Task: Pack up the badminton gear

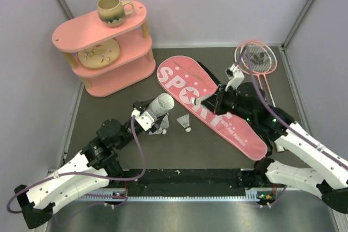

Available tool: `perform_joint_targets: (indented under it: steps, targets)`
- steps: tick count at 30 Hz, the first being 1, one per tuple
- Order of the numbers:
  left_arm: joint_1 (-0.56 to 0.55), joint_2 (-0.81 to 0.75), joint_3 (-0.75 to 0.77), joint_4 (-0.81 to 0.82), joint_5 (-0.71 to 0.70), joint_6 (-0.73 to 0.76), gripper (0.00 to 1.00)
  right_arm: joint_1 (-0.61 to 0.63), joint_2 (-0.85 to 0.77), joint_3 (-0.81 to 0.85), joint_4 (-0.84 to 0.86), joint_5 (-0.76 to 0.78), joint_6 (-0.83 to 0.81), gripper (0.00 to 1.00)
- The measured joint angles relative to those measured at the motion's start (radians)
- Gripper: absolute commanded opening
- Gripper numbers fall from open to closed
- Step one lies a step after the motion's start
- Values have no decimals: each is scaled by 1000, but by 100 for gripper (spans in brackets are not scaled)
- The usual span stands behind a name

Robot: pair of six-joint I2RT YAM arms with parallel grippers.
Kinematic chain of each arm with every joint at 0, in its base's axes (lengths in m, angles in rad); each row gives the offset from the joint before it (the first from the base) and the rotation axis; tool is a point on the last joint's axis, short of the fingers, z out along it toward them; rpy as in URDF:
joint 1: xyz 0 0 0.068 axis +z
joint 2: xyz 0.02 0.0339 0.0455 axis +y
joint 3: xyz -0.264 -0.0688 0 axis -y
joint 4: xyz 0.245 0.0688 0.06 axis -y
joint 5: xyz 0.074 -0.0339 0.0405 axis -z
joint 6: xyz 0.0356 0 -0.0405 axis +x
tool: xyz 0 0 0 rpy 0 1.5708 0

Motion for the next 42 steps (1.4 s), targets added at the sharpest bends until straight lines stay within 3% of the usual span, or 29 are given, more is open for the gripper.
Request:
perform_joint_targets:
  steps: [9, 19, 22, 26, 31, 32, 42]
  targets:
    - [0, 8, 0, 0, 4, 0, 22, 10, 79, 365, -80, -264, -179, 0]
    - [0, 13, 0, 0, 9, 3, 22, 92, 322, 509, -164, -365, -222, 0]
    - [0, 13, 0, 0, 12, 3, 22, 111, 372, 549, -182, -386, -226, 10]
    - [0, 13, 0, 0, 15, 3, 22, 122, 418, 602, -178, -416, -221, 37]
    - [0, 13, 0, 0, 21, 3, 22, 122, 438, 612, -180, -441, -217, 52]
    - [0, 13, 0, 0, 22, 3, 22, 122, 439, 612, -182, -436, -219, 60]
    - [0, 13, 0, -1, 26, 3, 22, 45, 267, 529, -182, -317, -214, 76]
